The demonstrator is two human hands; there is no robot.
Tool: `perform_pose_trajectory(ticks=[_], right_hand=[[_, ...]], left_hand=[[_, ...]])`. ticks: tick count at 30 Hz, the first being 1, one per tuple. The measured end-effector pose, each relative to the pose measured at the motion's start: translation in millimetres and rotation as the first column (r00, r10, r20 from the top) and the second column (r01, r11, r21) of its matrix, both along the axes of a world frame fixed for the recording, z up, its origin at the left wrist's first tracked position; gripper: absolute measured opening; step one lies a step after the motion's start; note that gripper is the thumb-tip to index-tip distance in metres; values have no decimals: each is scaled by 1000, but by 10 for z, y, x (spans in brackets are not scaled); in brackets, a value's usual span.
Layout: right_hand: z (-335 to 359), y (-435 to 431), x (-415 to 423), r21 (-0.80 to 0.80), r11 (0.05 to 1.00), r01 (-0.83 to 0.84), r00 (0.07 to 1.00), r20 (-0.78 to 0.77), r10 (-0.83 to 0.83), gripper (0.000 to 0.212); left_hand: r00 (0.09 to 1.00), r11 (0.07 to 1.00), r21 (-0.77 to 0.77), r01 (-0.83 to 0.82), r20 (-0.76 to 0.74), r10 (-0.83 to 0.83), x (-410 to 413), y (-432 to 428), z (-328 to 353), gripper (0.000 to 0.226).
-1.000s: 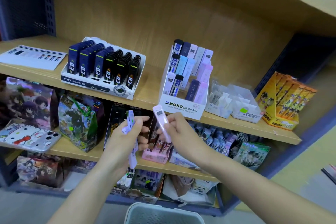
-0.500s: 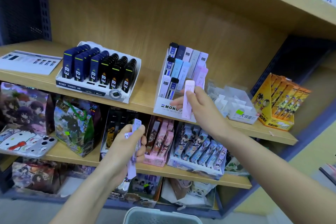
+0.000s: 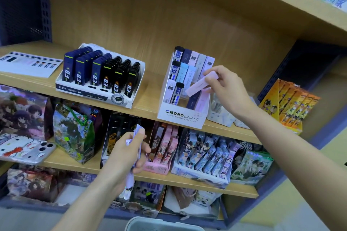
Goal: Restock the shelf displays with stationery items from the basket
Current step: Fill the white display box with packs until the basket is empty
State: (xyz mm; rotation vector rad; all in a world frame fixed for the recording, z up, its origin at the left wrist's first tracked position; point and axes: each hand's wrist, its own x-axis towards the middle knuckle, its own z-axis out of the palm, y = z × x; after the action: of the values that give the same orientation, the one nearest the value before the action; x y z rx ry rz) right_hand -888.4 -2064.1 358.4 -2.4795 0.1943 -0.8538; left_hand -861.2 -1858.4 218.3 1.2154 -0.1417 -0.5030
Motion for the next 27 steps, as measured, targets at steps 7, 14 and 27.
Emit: perform_pose_trajectory(ticks=[7,14,27], right_hand=[[-154,23,245,-150,989,-2,994,-112,-15,15],[-79,57,299,-270,963,5,993,-114,-37,15],[-257,28,294,-424,906,-2,994,-100,-45,27]], left_hand=[[998,998,37,51,26,-52,18,11,17,38],[999,999,19,34,5,-35,37,10,-1,24],[998,999,51,-8,60,5,7,18,-15,15]])
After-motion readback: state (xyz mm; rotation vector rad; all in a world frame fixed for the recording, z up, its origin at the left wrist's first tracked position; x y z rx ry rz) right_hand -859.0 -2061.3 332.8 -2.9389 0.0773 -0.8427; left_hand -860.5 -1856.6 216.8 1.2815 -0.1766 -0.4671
